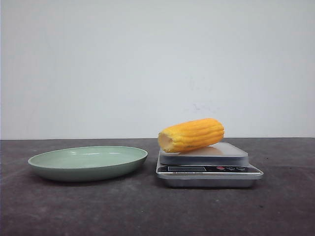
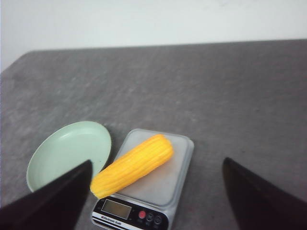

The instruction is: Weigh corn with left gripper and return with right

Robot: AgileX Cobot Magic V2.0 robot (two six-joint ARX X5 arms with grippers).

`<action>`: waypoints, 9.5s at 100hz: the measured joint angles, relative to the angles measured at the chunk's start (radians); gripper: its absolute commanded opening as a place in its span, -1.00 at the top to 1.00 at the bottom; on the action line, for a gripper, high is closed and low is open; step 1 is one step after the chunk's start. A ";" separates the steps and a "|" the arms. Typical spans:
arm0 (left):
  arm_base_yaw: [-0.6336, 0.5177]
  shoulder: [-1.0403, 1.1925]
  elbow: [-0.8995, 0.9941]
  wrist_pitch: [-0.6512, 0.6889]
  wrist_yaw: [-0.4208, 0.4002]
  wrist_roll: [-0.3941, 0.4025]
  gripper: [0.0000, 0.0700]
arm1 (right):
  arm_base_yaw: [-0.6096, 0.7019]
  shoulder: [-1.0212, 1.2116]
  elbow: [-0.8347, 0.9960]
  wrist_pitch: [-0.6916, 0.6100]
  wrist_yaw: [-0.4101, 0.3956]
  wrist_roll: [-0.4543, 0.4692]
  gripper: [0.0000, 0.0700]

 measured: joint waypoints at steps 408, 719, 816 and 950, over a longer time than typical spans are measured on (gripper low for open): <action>0.013 -0.240 -0.362 -0.023 0.214 -0.126 0.00 | 0.600 1.212 0.537 0.384 0.252 0.248 -1.00; 0.348 -0.414 -1.287 1.055 0.354 0.088 1.00 | 0.024 -0.385 0.130 -0.455 0.262 -0.034 0.97; 0.349 -0.416 -1.557 1.220 0.406 0.237 1.00 | 0.024 -0.385 0.130 -0.455 0.262 -0.034 0.97; 0.349 -0.416 -1.557 1.220 0.406 0.237 1.00 | -0.243 -0.754 -0.801 0.386 0.307 -0.186 0.97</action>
